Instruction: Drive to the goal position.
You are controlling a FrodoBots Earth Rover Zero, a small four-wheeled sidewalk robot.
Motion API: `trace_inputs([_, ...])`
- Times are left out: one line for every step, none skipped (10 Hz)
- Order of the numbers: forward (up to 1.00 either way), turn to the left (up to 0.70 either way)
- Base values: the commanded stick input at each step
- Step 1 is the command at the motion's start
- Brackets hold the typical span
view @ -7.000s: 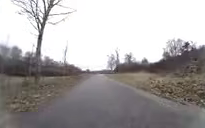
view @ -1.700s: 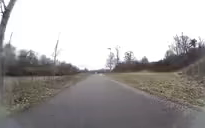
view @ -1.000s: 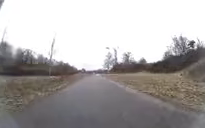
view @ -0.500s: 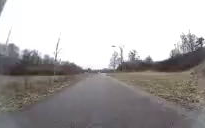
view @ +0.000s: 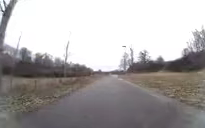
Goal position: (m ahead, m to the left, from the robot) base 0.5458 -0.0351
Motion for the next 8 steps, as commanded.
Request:
trace_inputs([1.0, 0.0])
trace_inputs([1.0, 0.0])
trace_inputs([1.0, 0.0])
trace_inputs([1.0, 0.0])
trace_inputs([1.0, 0.0])
trace_inputs([1.0, 0.0])
trace_inputs([1.0, 0.0])
trace_inputs([1.0, 0.0])
